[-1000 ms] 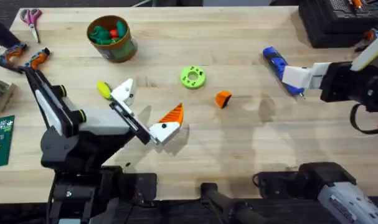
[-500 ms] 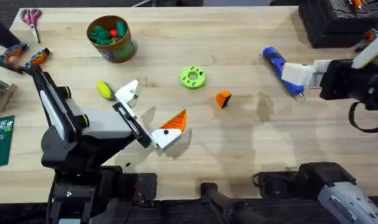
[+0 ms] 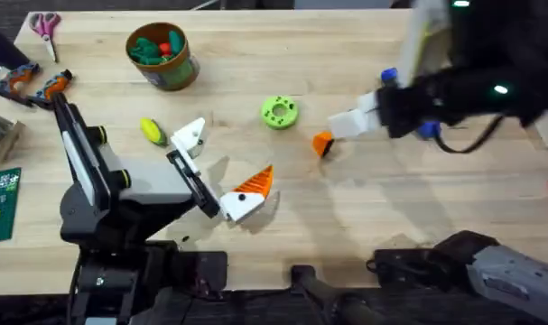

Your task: Pick up the gripper from the table and insert it into the empty holder that is missing its gripper. Then pick up a screw, insert it into the mounting hole, and use the screwdriver to tighten it. Finally, clean up the table by picking up the vegetable and placing it into the bucket.

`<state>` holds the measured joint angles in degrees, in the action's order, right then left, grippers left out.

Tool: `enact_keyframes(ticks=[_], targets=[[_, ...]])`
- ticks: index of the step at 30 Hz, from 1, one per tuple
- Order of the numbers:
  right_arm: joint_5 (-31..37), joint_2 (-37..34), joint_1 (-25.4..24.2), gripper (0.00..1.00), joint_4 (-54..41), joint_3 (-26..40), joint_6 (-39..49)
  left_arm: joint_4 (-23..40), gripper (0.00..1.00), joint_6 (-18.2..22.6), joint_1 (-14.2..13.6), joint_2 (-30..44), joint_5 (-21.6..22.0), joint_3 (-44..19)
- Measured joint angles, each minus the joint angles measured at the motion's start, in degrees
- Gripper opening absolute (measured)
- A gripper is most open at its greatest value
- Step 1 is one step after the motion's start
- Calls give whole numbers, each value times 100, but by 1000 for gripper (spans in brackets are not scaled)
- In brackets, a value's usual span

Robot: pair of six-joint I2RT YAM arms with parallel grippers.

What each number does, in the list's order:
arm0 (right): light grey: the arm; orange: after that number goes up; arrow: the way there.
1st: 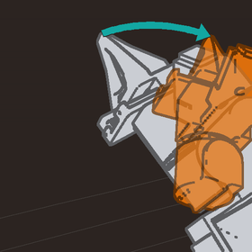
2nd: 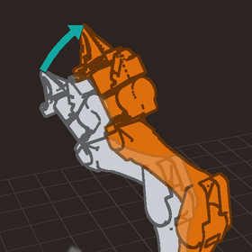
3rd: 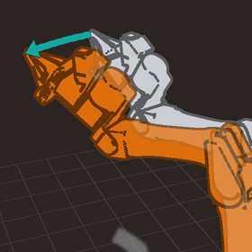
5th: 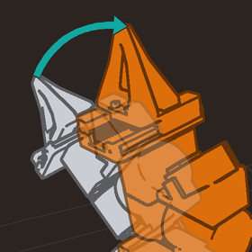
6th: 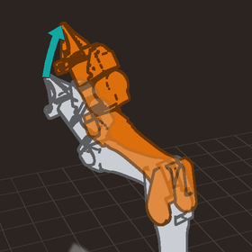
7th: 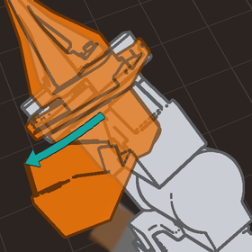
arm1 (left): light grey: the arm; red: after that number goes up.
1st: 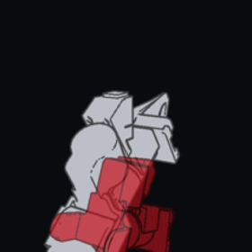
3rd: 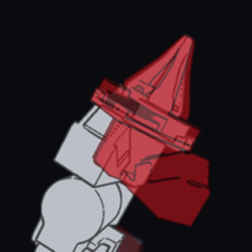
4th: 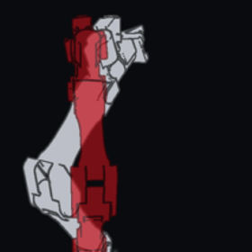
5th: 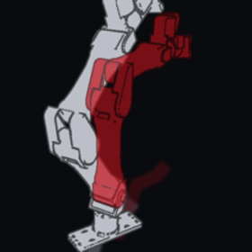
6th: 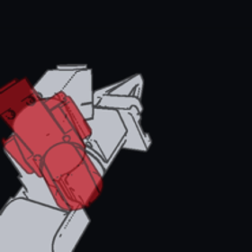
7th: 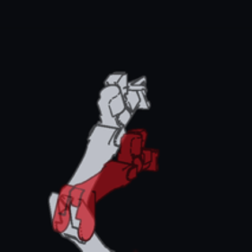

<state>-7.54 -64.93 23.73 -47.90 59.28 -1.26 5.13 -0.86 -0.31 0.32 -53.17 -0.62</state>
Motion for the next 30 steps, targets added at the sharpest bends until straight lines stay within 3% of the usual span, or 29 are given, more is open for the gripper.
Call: enact_keyframes(ticks=[7, 30], targets=[[-1, -1215, 738, 992, -347, 392, 426, 0, 985, 0, -1, 0, -2, 0], [300, -2492, 766, 978, -62, 394, 615, 0, 985, 0, 1, -1, -4, 0]])
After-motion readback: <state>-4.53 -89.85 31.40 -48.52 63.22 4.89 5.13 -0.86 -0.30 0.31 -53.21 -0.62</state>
